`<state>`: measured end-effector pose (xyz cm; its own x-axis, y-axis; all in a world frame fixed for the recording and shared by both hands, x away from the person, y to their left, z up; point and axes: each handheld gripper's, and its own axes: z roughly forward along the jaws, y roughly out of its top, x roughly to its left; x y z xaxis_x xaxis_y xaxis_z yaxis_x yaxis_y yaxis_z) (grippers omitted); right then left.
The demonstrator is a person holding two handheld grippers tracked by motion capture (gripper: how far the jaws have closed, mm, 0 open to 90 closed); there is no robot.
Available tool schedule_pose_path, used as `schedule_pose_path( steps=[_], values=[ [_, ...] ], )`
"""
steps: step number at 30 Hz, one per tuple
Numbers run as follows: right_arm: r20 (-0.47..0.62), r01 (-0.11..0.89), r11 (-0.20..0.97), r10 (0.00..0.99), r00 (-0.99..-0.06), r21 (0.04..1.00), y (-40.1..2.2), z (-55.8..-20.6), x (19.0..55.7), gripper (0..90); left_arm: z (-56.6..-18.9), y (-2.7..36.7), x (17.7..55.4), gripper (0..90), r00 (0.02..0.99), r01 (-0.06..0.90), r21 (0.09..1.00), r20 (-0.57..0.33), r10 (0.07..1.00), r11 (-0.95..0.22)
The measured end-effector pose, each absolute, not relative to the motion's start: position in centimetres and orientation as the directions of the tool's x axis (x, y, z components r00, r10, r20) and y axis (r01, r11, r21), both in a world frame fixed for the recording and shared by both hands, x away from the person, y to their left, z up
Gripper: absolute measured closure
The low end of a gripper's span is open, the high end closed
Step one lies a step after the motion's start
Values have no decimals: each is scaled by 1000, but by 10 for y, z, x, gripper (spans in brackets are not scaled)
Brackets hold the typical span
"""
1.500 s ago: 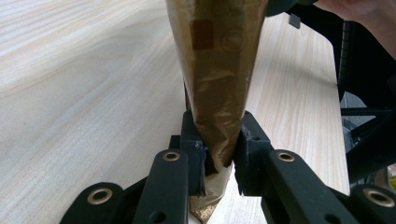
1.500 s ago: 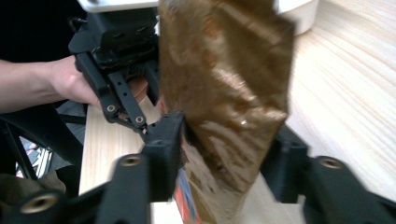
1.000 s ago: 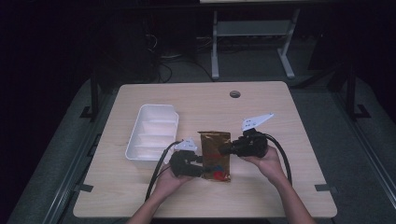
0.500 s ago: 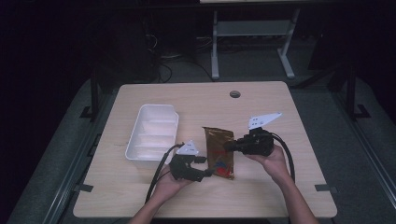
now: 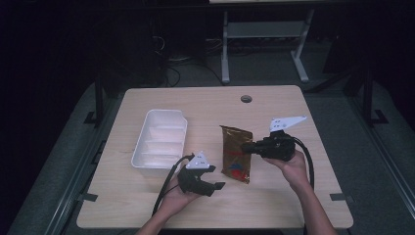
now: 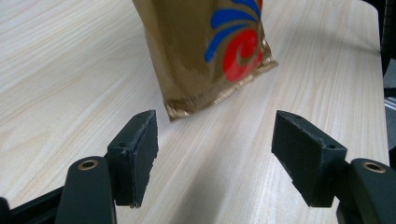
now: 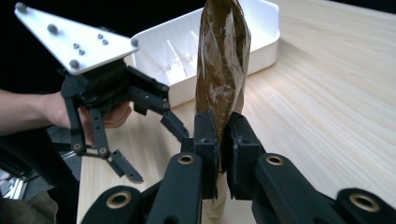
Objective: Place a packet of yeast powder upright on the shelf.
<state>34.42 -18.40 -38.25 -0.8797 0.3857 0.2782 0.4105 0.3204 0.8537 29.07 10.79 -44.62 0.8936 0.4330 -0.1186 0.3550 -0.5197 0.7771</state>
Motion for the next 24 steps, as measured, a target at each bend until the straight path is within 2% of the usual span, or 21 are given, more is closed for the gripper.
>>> schedule_pose_path(
  steps=[24],
  values=[
    [263,413,287,443,-857,864,-178,-358,361,838,-449,109,266,273,912,314,771,-82,402,-554]
  ],
)
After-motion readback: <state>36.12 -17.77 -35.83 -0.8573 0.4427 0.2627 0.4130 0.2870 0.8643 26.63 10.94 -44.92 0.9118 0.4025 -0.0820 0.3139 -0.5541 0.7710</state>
